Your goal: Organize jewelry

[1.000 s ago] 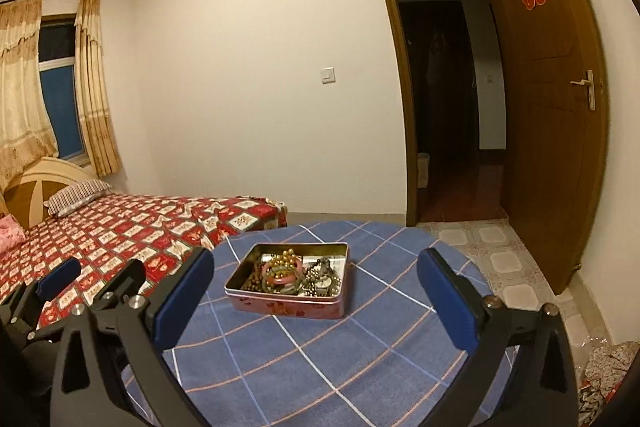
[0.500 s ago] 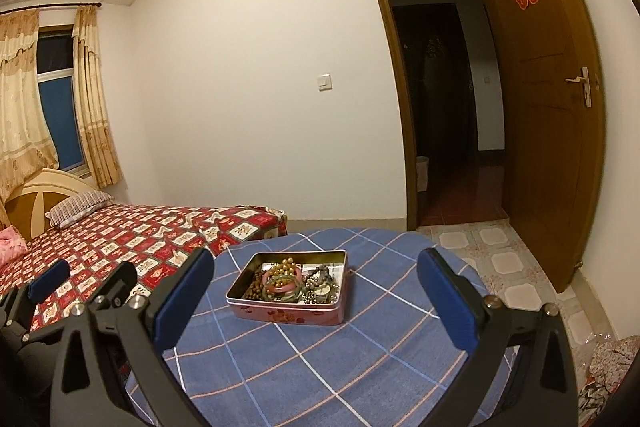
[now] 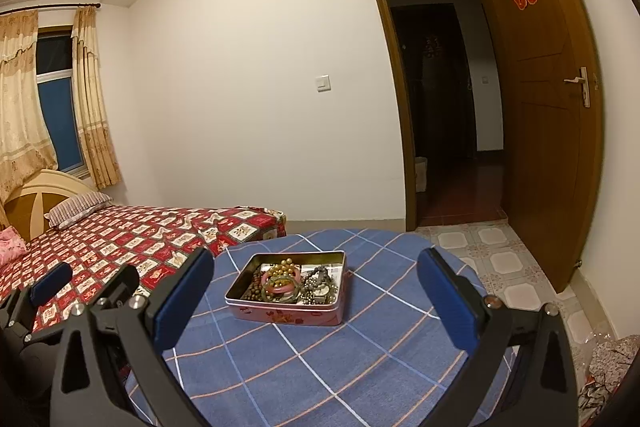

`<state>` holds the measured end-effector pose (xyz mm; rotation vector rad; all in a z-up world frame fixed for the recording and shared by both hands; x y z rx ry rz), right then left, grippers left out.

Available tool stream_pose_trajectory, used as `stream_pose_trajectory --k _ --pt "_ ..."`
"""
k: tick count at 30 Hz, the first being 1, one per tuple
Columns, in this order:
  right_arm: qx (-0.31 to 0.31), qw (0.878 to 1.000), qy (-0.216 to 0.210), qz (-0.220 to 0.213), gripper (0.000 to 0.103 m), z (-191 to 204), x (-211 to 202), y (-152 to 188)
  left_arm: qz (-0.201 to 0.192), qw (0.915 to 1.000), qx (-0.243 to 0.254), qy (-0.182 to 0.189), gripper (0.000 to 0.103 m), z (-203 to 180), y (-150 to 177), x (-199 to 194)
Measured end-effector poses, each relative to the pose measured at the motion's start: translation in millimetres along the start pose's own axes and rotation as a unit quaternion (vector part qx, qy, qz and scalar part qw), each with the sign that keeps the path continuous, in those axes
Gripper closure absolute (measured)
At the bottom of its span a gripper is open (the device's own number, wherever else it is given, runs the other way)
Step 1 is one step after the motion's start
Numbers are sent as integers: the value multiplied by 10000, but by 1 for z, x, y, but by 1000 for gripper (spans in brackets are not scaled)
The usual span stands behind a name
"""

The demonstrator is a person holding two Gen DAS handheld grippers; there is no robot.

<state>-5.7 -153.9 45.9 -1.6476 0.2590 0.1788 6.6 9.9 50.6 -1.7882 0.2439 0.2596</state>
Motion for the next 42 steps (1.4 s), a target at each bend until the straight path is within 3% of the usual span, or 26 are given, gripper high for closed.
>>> stream_pose_trajectory --k 42 --pt "-52 10000 29 55 0 -2 0 -2 90 9999 -53 -16 13 1 0 5"
Point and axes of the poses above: each gripper's, at about its wrist camera, not at the fingertips, and x roughly the way its jaws point, z to its left, y to its underside, the point moved 2 cm from there along x, roughly the way its jaws point, and after that the axes turned 15 degrees about -x, right-handed, at the moved point
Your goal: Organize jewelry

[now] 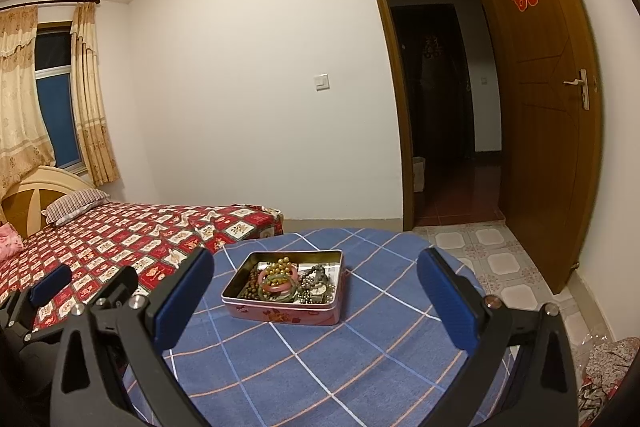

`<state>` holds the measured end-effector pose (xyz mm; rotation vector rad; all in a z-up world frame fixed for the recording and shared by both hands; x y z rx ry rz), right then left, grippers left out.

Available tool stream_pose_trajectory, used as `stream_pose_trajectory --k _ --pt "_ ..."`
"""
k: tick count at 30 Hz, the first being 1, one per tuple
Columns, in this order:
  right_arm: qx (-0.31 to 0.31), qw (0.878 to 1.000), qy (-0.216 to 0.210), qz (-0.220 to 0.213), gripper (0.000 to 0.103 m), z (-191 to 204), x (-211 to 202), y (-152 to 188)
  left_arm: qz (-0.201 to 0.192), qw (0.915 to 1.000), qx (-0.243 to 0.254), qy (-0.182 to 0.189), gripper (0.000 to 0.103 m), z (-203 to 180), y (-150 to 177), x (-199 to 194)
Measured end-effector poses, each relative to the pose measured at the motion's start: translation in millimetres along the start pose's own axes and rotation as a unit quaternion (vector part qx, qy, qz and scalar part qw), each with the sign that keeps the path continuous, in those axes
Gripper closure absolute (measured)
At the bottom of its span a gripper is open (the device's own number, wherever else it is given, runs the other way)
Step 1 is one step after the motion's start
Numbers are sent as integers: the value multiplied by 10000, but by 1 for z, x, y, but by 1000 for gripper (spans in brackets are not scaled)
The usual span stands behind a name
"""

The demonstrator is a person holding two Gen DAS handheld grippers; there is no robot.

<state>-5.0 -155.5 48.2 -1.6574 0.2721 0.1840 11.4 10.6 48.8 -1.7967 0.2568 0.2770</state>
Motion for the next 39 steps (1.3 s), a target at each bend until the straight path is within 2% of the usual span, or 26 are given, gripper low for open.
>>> stream_pose_trajectory --k 24,39 --pt "-21 10000 41 28 0 2 2 4 -6 10000 26 -16 12 1 3 3" --pt "-78 9998 136 101 0 0 17 5 -43 9999 73 -102 12 -1 5 22"
Point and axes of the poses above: each gripper's, at about its wrist camera, not at the fingertips, and x roughly the way its jaws point, z to its left, y to its underside, the point moved 2 cm from there along x, roughly the way its jaws point, and after that the axes turned 15 degrees about -x, right-handed, at the moved point
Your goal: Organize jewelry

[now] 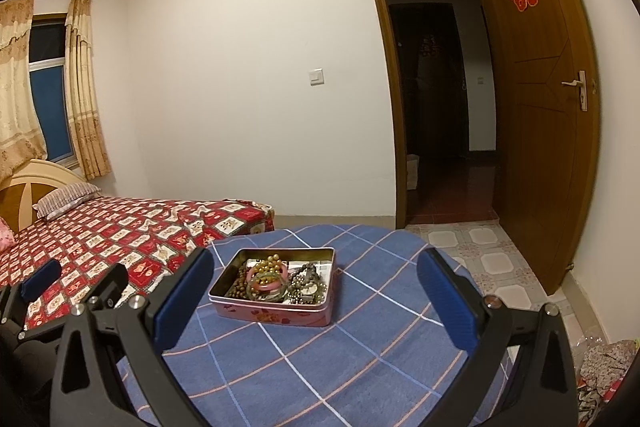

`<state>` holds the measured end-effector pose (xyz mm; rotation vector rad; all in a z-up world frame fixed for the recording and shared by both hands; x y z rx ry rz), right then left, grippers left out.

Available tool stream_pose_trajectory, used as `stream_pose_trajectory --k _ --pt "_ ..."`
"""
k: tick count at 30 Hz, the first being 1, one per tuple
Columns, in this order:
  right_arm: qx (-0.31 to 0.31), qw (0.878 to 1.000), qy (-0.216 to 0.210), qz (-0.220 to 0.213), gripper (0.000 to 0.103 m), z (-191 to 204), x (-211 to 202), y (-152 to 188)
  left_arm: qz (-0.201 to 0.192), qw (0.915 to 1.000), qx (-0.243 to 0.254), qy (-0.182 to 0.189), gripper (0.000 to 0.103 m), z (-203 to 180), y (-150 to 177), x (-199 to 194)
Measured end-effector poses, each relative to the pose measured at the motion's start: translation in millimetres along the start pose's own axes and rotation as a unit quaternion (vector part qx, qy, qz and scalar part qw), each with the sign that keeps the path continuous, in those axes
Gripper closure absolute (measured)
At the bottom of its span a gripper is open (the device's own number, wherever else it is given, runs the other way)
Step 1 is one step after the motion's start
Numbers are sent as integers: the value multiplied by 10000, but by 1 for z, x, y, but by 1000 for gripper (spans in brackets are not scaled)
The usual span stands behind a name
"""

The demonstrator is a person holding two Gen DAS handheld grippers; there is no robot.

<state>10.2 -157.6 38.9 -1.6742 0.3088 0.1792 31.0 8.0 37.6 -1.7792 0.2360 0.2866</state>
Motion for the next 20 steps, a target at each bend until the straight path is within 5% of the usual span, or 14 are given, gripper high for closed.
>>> stream_pose_trajectory --k 20 --pt "54 9989 -38 471 0 -8 36 9 609 9981 59 31 12 -8 21 43"
Point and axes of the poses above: each gripper's, at about its wrist camera, not at the fingertips, and x roughly the way its jaws point, z to its left, y to its underside, the point moved 2 cm from there along x, roughly the way its jaws point, and after that the axes turned 15 degrees about -x, right-handed, at the moved point
